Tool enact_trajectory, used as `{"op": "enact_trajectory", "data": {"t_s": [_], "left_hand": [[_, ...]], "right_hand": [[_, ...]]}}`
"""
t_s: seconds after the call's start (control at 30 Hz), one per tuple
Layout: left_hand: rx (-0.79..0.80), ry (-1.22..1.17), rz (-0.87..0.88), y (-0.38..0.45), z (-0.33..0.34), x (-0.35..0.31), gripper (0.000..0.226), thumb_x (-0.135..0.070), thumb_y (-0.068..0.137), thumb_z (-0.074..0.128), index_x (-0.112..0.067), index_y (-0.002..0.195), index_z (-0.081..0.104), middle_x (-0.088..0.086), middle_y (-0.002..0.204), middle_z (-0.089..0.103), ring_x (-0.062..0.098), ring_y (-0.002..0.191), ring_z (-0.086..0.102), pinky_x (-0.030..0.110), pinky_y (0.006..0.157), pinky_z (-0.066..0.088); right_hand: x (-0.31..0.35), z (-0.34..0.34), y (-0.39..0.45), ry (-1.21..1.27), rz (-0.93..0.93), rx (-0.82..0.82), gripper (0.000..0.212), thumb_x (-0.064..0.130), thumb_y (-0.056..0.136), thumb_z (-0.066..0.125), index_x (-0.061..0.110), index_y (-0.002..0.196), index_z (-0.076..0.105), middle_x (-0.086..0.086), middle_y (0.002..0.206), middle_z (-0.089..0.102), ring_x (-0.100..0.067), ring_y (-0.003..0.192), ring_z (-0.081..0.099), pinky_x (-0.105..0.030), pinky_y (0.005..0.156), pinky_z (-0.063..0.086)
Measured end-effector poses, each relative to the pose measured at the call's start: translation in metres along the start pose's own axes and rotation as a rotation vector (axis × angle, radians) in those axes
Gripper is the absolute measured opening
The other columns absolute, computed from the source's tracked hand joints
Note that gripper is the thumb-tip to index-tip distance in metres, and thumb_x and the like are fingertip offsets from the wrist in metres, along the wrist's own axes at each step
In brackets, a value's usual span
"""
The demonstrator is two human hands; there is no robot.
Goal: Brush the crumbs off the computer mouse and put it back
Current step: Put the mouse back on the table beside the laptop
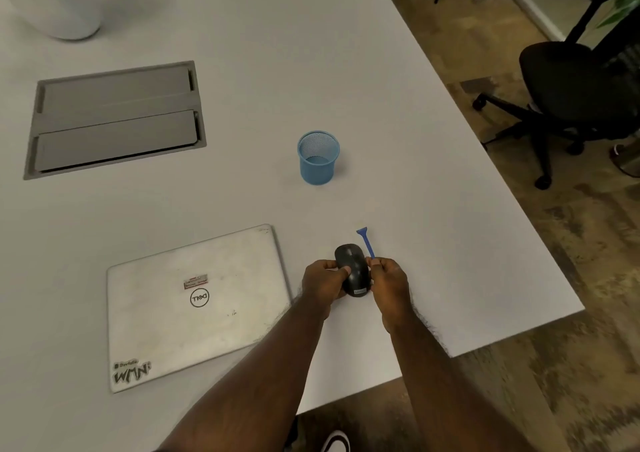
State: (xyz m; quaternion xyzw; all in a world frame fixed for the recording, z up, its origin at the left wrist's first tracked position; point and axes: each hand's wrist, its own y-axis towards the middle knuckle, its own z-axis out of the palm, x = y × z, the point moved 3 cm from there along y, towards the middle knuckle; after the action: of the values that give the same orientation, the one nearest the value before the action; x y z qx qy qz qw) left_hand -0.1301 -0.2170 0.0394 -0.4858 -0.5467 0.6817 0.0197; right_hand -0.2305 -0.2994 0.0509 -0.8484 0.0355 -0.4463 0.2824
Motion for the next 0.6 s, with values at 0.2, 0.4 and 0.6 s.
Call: {"op": "enact_trajectory", "data": {"t_s": [0.2, 0.4, 0.6], "left_hand": [[-0.036, 0.078, 0.034, 0.004, 0.0, 0.005, 0.035, -0.017, 0.085, 0.066, -0.005, 0.118, 0.063, 0.015, 0.107, 0.07, 0.03, 0.093, 0.069, 0.042, 0.082, 0.059], [-0.109, 0.189, 0.042, 0.004, -0.003, 0.0, 0.046, -0.026, 0.08, 0.072, -0.012, 0.121, 0.056, 0.009, 0.113, 0.064, 0.029, 0.099, 0.065, 0.041, 0.086, 0.057], [-0.14, 0.282, 0.257, -0.007, -0.032, -0.01, 0.025, -0.023, 0.087, 0.059, -0.017, 0.111, 0.061, 0.004, 0.107, 0.067, 0.019, 0.093, 0.065, 0.032, 0.086, 0.054]], "right_hand": [[-0.008, 0.003, 0.002, -0.02, -0.014, 0.001, 0.029, 0.024, 0.104, 0.045, 0.007, 0.115, 0.065, -0.009, 0.105, 0.068, -0.028, 0.097, 0.065, -0.036, 0.089, 0.055], [-0.005, 0.001, 0.008, -0.034, -0.051, -0.003, 0.027, 0.024, 0.103, 0.048, 0.006, 0.112, 0.066, -0.007, 0.098, 0.066, -0.026, 0.093, 0.063, -0.032, 0.081, 0.052], [0.012, -0.028, 0.017, 0.012, -0.143, -0.072, 0.023, 0.021, 0.095, 0.062, 0.006, 0.107, 0.074, -0.004, 0.088, 0.07, -0.022, 0.082, 0.063, -0.036, 0.079, 0.052]]}}
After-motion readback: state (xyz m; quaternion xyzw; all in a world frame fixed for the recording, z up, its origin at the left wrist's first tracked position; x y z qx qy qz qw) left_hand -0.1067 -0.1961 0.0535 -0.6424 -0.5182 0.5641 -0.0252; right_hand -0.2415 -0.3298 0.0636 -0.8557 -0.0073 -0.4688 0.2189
